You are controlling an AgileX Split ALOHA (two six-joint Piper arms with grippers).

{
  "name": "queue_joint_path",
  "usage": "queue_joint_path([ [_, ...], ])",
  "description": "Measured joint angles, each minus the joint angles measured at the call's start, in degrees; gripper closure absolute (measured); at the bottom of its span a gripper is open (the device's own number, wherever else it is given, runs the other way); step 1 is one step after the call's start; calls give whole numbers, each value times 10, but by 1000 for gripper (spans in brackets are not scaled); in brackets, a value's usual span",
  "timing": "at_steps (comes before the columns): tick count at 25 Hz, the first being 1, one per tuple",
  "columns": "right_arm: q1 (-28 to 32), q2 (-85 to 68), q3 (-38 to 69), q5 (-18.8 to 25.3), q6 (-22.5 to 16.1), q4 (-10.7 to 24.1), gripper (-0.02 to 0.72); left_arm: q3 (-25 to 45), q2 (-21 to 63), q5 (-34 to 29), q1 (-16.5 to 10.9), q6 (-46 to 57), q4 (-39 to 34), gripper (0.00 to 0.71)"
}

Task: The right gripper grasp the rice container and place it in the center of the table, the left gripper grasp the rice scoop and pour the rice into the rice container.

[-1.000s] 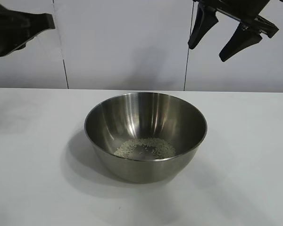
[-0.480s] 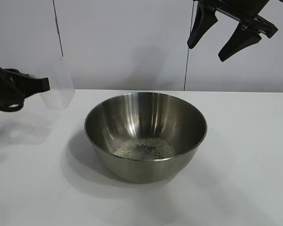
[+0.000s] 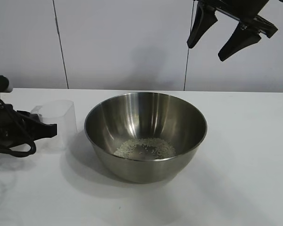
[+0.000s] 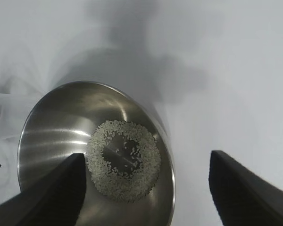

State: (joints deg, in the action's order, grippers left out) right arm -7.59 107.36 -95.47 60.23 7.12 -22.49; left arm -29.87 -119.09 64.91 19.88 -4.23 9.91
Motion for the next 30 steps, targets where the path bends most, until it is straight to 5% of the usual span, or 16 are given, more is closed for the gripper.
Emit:
queue_joint_path([
  [7, 0, 0, 0, 0, 0, 0, 198, 5, 0, -4, 0, -53, 14, 664],
  [14, 0, 0, 0, -1, 0, 0, 198, 35, 0, 7, 0, -42, 16, 445],
  [30, 0, 0, 0, -5, 0, 0, 198, 170, 81, 11, 0, 31, 20, 421],
])
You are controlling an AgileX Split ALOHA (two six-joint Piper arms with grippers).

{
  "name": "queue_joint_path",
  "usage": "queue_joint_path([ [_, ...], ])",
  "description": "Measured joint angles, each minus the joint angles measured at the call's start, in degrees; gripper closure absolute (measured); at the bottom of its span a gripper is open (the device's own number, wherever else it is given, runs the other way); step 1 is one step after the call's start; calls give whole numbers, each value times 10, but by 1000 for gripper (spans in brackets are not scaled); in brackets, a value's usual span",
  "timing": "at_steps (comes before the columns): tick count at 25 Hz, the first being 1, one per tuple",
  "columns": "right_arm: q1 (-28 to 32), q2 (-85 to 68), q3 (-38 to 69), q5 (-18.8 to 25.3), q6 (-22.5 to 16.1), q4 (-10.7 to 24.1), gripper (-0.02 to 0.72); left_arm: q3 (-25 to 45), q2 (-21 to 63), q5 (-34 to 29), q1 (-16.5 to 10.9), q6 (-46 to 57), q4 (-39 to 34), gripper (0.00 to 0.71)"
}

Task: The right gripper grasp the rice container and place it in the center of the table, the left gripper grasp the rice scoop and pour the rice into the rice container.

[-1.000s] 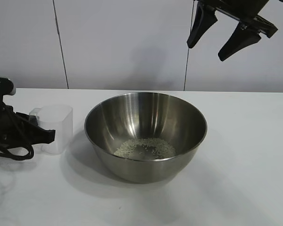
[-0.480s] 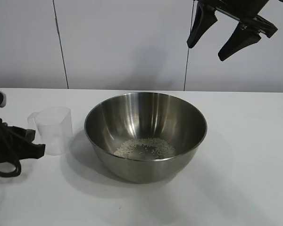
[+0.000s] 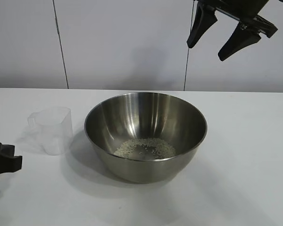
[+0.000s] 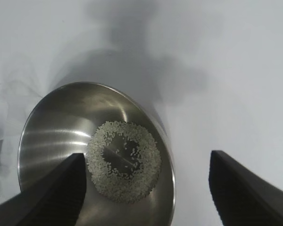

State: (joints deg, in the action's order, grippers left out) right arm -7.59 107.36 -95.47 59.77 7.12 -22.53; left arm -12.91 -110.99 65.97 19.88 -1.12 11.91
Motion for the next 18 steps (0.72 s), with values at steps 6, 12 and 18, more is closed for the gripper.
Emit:
queue_joint_path([
  [6, 0, 0, 0, -35, 0, 0, 198, 16, 78, 0, 0, -22, 17, 421],
  [12, 0, 0, 0, -83, 0, -1, 198, 28, 162, 0, 0, -23, 29, 421],
  [18, 0, 0, 0, -139, 0, -3, 198, -28, 240, -134, 0, -35, 21, 421],
])
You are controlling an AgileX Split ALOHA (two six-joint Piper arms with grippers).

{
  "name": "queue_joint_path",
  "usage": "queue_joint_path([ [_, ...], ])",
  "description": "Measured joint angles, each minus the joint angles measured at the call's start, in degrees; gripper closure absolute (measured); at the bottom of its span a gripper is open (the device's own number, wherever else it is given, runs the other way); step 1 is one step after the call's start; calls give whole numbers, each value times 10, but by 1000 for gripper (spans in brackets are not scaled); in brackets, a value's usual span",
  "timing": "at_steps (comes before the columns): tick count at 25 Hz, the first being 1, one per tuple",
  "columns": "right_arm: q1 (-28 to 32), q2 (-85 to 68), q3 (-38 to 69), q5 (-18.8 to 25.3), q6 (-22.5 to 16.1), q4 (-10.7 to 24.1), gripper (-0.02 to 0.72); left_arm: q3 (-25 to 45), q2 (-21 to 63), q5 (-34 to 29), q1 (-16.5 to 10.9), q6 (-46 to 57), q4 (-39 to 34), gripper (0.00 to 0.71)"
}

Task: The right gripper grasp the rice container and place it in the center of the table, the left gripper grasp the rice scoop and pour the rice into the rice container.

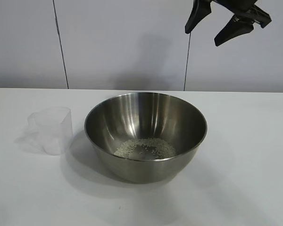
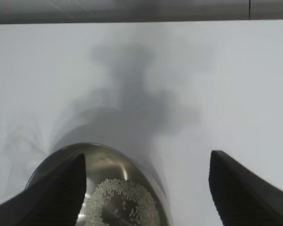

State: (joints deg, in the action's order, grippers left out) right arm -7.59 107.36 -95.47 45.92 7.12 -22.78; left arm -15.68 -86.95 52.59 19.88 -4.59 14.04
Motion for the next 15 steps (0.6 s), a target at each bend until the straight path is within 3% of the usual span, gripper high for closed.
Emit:
queue_joint_path([
  [1, 0, 0, 0, -10, 0, 0, 198, -25, 9, -62, 0, 5, -11, 421],
  [3, 0, 0, 0, -29, 0, 0, 198, -104, 16, -246, 0, 33, -55, 421],
  [6, 0, 0, 0, -54, 0, -1, 198, -222, 13, -447, 0, 102, -124, 417],
  [10, 0, 0, 0, -79, 0, -2, 198, -353, -6, -624, 0, 177, -175, 337],
  [15, 0, 0, 0, -99, 0, -2, 198, -482, -39, -792, 0, 214, -151, 289],
])
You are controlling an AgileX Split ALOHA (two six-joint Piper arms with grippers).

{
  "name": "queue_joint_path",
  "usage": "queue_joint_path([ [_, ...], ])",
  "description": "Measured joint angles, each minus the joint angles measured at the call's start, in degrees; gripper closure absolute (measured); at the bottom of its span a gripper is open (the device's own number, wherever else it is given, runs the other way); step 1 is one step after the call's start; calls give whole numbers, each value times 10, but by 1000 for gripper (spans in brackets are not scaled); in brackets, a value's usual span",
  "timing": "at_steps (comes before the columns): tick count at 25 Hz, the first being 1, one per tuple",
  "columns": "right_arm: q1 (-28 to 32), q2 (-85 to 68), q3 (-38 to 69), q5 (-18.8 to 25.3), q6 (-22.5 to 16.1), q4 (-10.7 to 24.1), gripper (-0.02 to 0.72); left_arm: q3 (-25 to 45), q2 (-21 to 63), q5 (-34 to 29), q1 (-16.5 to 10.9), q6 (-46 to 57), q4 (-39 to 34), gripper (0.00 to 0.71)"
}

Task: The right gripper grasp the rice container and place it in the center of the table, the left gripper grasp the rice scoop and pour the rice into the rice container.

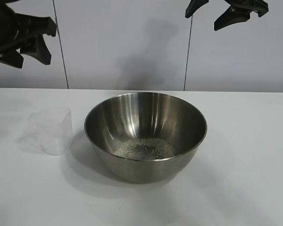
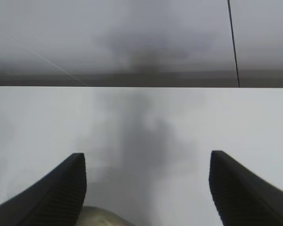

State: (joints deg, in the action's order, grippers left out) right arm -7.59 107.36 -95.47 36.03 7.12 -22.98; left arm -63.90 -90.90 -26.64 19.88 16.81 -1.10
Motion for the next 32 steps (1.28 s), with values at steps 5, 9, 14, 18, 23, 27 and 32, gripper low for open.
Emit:
queue_joint_path([
  [5, 0, 0, 0, 0, 0, 0, 198, -106, -40, -127, 0, -22, 86, 284],
  [9, 0, 0, 0, 0, 0, -1, 198, -162, -52, -175, 0, -61, 120, 284],
  [14, 0, 0, 0, -2, 0, -1, 198, -194, -53, -186, 0, -78, 160, 284],
  [18, 0, 0, 0, -2, 0, -1, 198, -195, -53, -196, 0, -80, 174, 284],
  [23, 0, 0, 0, 2, 0, 2, 198, -195, -53, -208, 0, -80, 174, 284],
  [27, 0, 0, 0, 65, 0, 2, 198, -195, -53, -209, 0, -80, 174, 284],
  [32, 0, 0, 0, 145, 0, 6, 198, -195, -53, -210, 0, -80, 174, 284],
])
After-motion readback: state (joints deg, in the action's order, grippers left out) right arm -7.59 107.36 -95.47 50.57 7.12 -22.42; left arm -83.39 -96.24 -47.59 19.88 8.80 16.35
